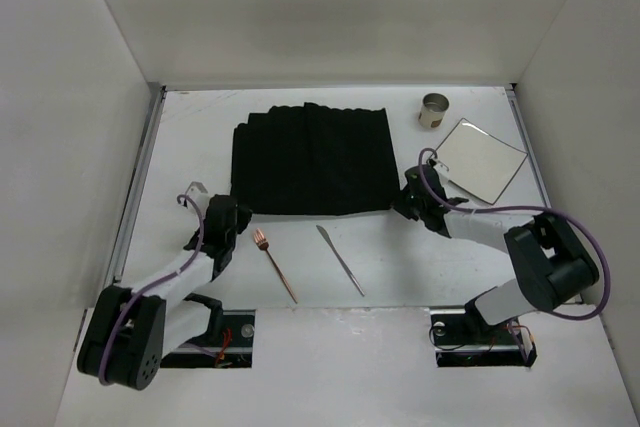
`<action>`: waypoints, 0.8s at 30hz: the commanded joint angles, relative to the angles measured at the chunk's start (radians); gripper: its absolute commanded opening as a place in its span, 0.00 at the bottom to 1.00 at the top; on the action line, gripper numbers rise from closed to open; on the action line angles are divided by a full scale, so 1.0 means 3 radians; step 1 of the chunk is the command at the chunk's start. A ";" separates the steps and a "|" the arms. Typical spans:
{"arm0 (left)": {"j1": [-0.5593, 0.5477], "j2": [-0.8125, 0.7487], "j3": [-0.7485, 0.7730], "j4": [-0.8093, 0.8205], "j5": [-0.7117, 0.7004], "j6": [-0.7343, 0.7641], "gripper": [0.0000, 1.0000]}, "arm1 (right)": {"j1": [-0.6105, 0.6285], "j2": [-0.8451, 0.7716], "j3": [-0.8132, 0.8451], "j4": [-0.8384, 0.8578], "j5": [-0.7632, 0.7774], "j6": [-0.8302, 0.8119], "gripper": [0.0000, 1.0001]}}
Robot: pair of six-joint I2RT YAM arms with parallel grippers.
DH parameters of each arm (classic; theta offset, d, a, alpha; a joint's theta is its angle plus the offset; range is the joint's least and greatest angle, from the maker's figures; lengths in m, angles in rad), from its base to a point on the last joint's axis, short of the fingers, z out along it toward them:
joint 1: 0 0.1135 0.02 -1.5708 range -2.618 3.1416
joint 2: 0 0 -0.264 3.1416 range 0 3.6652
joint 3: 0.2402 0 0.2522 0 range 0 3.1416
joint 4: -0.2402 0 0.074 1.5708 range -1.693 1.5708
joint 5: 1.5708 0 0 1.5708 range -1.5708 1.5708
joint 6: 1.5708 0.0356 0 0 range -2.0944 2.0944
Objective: Set the dinner table for one person
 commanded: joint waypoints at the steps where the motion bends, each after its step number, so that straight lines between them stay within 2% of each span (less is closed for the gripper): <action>1: -0.0019 -0.0315 -0.0161 -0.0541 -0.0407 0.0121 0.09 | -0.0009 -0.0190 -0.0210 -0.0067 0.0033 -0.0070 0.03; 4: -0.0035 -0.0479 -0.0186 -0.0772 -0.0428 0.0141 0.10 | 0.0032 -0.0359 -0.0399 -0.0088 -0.0029 0.0017 0.03; 10: -0.0086 -0.0577 -0.0202 -0.0890 -0.0382 0.0167 0.14 | 0.0057 -0.0732 -0.0630 -0.0210 -0.0039 0.0160 0.04; 11: -0.0101 -0.0607 -0.0207 -0.0885 -0.0377 0.0167 0.16 | 0.0062 -0.0773 -0.0645 -0.0210 -0.0034 0.0150 0.11; 14: -0.0086 -0.0750 -0.0187 -0.0915 -0.0397 0.0207 0.26 | 0.0052 -0.0916 -0.0645 -0.0241 0.0027 0.0064 0.42; 15: -0.0061 -0.0832 -0.0141 -0.0946 -0.0382 0.0263 0.30 | 0.0052 -0.0982 -0.0615 -0.0282 0.0053 0.0023 0.49; 17: -0.0055 -0.0995 -0.0033 -0.1022 -0.0422 0.0411 0.36 | 0.0067 -0.1095 -0.0503 -0.0394 0.0109 -0.0089 0.55; 20: -0.0111 -0.1124 0.0145 -0.1018 -0.0581 0.0530 0.40 | 0.0154 -0.1182 -0.0257 -0.0476 0.0201 -0.0330 0.54; 22: -0.0193 -0.1002 0.0258 -0.0957 -0.0602 0.0515 0.41 | 0.0276 -0.1091 -0.0089 -0.0415 0.0206 -0.0448 0.47; 24: -0.0325 -0.0787 0.0345 -0.0809 -0.0566 0.0489 0.41 | 0.0440 -0.0877 0.0065 -0.0257 0.0186 -0.0519 0.34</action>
